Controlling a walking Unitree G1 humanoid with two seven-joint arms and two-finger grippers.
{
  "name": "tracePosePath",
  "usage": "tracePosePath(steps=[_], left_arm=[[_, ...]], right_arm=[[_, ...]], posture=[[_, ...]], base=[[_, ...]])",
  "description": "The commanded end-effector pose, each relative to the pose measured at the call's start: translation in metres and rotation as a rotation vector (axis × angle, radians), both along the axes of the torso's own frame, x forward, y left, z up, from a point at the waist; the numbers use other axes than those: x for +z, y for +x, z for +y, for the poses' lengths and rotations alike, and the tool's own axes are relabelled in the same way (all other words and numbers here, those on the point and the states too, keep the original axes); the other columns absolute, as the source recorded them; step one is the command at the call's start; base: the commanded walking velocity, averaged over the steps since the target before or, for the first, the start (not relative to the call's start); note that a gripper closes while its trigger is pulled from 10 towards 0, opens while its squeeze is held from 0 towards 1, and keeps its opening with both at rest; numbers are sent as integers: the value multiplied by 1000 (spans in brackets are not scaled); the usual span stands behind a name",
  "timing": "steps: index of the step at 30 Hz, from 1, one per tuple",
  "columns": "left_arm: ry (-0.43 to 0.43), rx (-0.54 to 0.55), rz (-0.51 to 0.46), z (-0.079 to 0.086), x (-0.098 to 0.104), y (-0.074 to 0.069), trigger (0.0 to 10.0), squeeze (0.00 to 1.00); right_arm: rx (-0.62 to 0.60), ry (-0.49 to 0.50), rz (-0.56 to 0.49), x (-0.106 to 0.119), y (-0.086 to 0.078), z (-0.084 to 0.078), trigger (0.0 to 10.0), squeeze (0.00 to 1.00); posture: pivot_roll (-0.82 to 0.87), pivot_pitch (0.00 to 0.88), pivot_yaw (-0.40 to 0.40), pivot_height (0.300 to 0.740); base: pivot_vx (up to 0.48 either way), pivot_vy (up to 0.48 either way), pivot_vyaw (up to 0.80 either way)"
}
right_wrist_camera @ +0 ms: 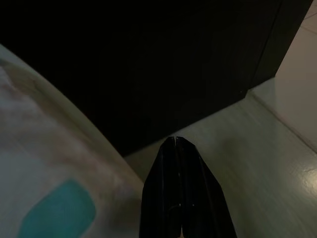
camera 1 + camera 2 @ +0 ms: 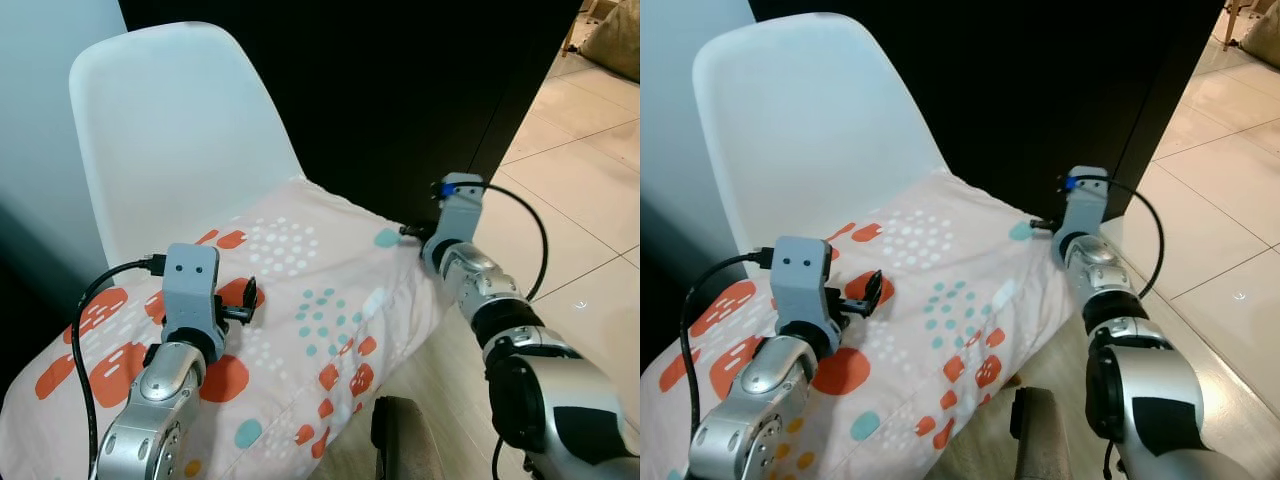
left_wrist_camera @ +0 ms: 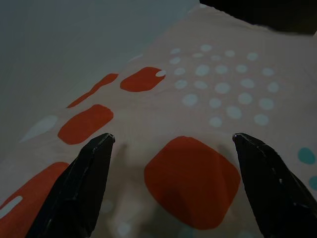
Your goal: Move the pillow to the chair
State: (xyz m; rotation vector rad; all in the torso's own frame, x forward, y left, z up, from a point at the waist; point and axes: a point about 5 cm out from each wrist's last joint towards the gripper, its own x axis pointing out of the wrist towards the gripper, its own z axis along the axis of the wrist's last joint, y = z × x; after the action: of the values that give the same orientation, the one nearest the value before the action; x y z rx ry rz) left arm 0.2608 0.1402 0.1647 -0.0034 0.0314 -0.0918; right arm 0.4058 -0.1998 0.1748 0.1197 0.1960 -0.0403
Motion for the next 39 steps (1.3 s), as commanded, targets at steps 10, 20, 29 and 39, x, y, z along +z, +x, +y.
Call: tracePosePath(steps=[10, 20, 29, 39], left_arm=[[3, -7, -17, -3, 3, 2, 10000, 0], [-34, -113, -86, -15, 15, 9, 10000, 0], [-49, -279, -71, -35, 14, 6, 10000, 0], [-40, -287, -47, -36, 8, 8, 10000, 0]], right_arm=[[-50, 22, -10, -2, -2, -8, 0, 0], [109, 343, -225, 9, -4, 0, 10000, 0], [106, 374, -209, -11, -13, -5, 10000, 0], [134, 357, -252, -14, -19, -8, 10000, 0]], posture=[[59, 146, -48, 525], [49, 113, -29, 525], [41, 91, -9, 555], [36, 93, -7, 560]], base=[[0, 0, 0], [0, 0, 0], [0, 0, 0], [0, 0, 0]])
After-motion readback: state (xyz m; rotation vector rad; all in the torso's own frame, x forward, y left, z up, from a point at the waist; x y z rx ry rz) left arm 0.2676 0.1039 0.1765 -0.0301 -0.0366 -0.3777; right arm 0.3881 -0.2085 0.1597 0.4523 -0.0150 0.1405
